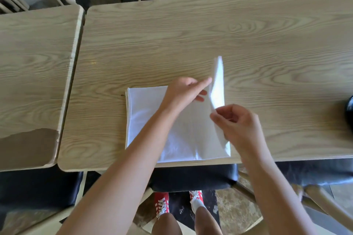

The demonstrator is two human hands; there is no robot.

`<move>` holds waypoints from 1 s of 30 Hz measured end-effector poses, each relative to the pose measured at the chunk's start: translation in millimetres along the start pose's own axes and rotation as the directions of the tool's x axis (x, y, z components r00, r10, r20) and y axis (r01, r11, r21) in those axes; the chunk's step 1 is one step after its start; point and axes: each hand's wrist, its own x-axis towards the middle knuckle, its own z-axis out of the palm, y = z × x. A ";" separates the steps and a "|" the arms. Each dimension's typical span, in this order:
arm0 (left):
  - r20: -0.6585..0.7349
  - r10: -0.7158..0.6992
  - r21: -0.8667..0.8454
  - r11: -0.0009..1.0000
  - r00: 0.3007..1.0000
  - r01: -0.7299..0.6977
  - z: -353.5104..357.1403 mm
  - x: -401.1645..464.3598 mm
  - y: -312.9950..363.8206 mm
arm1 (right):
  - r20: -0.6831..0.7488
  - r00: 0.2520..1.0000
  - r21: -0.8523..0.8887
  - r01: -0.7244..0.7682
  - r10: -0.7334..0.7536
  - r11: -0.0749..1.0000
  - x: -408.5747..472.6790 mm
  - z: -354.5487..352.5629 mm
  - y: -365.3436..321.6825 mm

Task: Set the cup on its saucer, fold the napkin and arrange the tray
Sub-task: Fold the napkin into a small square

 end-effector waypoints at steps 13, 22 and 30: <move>-0.244 0.173 0.283 0.954 0.954 -0.101 -108.7 -12.0 -56.1 | 0.304 0.949 -0.051 0.107 -0.086 0.993 -29.5 109.5 -28.6; -0.374 0.002 0.306 0.944 0.927 0.122 -138.1 -18.9 -117.4 | 0.393 0.920 -0.191 0.091 -0.008 0.977 -40.1 167.1 -12.9; -0.434 -0.031 0.209 0.969 0.901 0.134 -145.8 -25.5 -122.3 | 0.387 0.919 -0.224 0.176 -0.078 0.959 -48.9 189.9 -5.8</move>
